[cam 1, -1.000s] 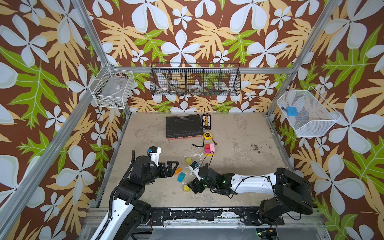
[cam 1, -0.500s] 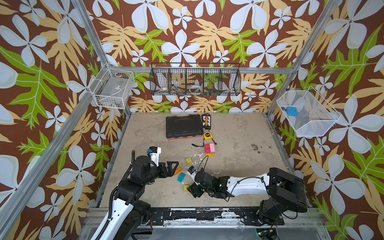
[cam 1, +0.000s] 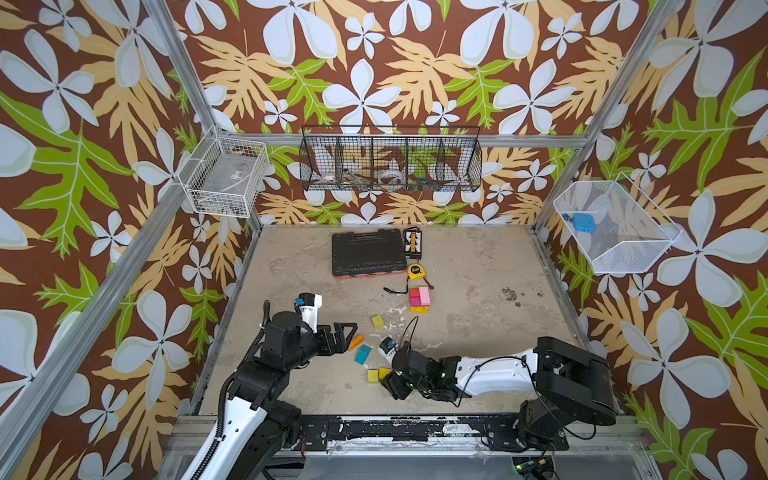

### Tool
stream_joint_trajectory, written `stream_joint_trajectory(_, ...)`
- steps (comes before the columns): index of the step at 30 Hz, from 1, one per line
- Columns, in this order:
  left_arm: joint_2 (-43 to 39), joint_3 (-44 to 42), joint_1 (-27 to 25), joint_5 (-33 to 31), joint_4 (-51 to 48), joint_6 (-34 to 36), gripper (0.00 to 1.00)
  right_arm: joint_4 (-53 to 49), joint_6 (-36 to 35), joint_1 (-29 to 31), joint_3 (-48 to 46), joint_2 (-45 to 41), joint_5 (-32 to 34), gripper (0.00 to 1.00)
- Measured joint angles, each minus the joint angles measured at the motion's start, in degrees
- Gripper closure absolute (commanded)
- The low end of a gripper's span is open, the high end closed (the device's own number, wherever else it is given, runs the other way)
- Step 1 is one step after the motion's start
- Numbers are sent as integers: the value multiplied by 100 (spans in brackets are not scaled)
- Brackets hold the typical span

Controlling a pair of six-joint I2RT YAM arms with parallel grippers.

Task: Build the wood block tower
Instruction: 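Move the open right gripper over the long yellow block nearer the robot, then lower the right gripper around the long yellow block and close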

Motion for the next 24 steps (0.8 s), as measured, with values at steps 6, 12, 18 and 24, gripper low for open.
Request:
stream_joint_trajectory(6,9,0,0,-9,0,0,0,-4,-2,105,227,234,111,51)
stream_joint_trajectory(12,15,0,-2,-37,0,0,0,-374,-2,352,555,446,522,53)
stream_joint_trajectory(18,9,0,-2,-37,0,0,0,-789,39,621,774,566,1010,55)
stream_joint_trajectory(24,0,0,-2,-37,0,0,0,-960,162,664,994,754,1274,65)
